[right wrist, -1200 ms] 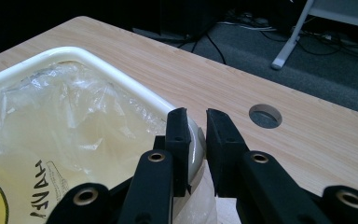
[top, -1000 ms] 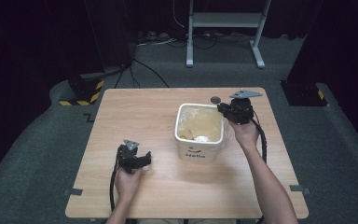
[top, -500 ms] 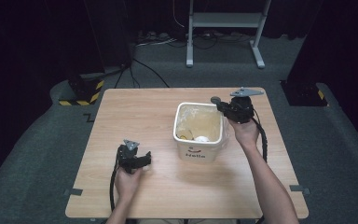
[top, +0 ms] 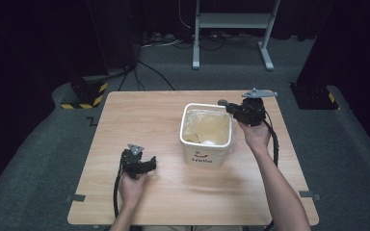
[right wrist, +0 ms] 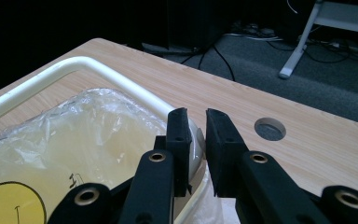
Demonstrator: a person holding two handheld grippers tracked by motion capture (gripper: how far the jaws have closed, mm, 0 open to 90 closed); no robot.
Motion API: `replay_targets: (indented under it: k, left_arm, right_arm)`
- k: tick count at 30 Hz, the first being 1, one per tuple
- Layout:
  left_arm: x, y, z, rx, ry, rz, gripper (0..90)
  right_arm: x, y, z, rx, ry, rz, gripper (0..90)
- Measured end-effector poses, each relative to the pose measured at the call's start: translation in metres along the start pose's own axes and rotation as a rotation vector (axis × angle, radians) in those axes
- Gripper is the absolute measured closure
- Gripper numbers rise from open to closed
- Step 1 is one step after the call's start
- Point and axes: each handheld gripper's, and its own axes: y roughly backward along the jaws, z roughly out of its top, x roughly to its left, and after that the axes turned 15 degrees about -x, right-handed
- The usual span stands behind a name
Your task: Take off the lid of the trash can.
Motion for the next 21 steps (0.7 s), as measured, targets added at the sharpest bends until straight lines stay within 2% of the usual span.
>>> replay_targets:
  k: [4,14,21]
  left_arm:
    - [0.000,0.000,0.000,0.000,0.001,0.001,18.2]
    - [0.000,0.000,0.000,0.001,0.000,0.000,18.2]
    - [0.000,0.000,0.000,0.003,-0.002,0.000,18.2]
  right_arm:
    - [-0.005,0.009,0.002,-0.011,-0.016,-0.008,80.2]
    - [-0.011,0.028,0.006,-0.028,-0.007,-0.016,80.2]
    - [-0.017,0.040,0.003,-0.031,-0.013,-0.021,80.2]
